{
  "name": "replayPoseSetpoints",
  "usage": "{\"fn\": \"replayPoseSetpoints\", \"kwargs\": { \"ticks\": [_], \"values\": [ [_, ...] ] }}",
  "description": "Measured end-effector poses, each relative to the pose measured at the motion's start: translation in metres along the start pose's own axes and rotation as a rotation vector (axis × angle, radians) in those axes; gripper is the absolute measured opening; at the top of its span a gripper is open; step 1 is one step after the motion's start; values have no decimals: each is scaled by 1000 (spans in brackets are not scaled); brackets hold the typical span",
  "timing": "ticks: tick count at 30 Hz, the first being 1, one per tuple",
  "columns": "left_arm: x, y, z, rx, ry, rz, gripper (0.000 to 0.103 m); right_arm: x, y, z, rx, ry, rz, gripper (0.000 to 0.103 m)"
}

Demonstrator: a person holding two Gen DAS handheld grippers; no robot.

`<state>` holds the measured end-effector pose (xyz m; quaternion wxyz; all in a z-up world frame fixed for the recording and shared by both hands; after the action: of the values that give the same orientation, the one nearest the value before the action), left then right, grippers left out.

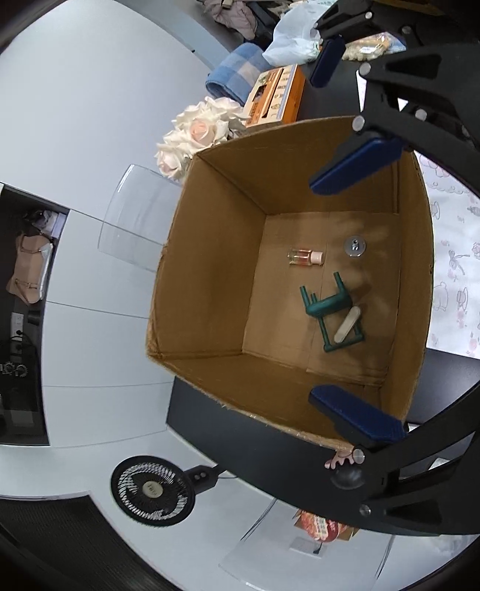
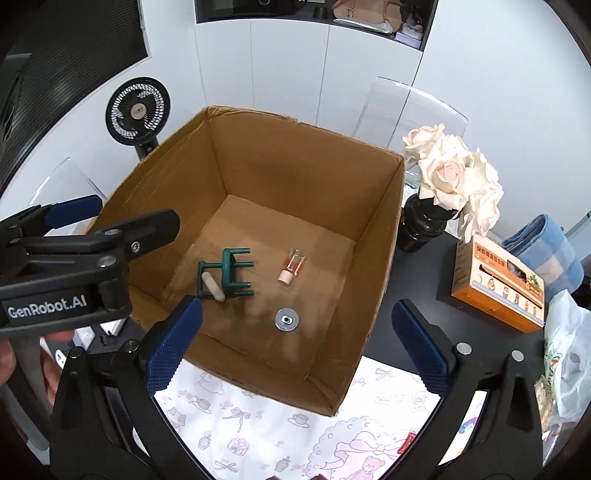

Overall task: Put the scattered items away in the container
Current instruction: 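Move both tools back from the box over the mat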

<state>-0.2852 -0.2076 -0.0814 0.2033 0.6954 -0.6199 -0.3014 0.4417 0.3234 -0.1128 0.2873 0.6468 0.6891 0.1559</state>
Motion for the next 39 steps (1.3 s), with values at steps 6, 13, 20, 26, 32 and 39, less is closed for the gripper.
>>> {"fn": "replayPoseSetpoints", "kwargs": {
  "ticks": [6, 13, 20, 26, 32, 39],
  "values": [
    [-8, 1, -9, -5, 5, 19, 103, -5, 0, -11, -20, 3, 17, 103],
    [-20, 4, -24, -28, 13, 32, 103, -10, 0, -25, -38, 12, 38, 103],
    [-32, 6, -39, -52, 20, 44, 103, -17, -3, -42, -57, 16, 45, 103],
    [-46, 8, -52, -69, 27, 55, 103, -28, -9, -60, -74, 13, 56, 103],
    [-67, 6, -64, -80, 15, 59, 103, -47, -20, -77, -82, 7, 75, 103],
    [-95, 1, -78, -94, -9, 68, 103, -76, -34, -103, -103, -16, 100, 103]
  ]
}}
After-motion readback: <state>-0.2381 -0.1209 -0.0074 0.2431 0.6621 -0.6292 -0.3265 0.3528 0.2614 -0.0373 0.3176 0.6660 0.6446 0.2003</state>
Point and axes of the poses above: each gripper's, at about its wrist camera, not at the fingertips, and z roughly the way its jaws point, x to its left, y to its top, the point moved 2 cm from there along z, roughly the way its jaws point, and after that the axes turned 8 degrees about -x, right-handed, at the moved point
